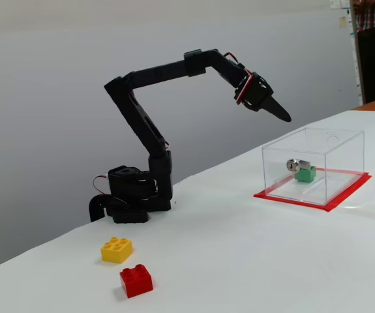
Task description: Pick the green lego brick and place it into the transparent box
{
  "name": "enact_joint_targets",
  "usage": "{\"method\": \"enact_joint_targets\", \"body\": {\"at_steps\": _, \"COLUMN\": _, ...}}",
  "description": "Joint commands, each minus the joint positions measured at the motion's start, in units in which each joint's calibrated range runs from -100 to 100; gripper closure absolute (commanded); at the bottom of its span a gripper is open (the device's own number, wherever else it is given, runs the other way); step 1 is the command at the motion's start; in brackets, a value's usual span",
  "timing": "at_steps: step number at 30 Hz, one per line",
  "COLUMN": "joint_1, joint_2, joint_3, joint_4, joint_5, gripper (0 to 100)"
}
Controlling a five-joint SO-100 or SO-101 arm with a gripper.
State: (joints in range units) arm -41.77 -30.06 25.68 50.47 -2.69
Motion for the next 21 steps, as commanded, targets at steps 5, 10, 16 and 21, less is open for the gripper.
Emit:
{"method": "enact_joint_targets", "body": {"at_steps": 5, "joint_1": 12.2, "joint_2": -20.6, "joint_3": 13.8, "joint_4": 0.0, "joint_5": 0.0, "gripper": 97}}
{"method": "enact_joint_targets", "body": {"at_steps": 10, "joint_1": 20.4, "joint_2": -32.0, "joint_3": 21.9, "joint_4": -0.1, "joint_5": -0.2, "gripper": 97}}
{"method": "enact_joint_targets", "body": {"at_steps": 16, "joint_1": 28.0, "joint_2": -41.8, "joint_3": 30.4, "joint_4": 0.0, "joint_5": -0.2, "gripper": 97}}
{"method": "enact_joint_targets", "body": {"at_steps": 21, "joint_1": 34.3, "joint_2": -47.9, "joint_3": 35.5, "joint_4": 0.0, "joint_5": -0.1, "gripper": 97}}
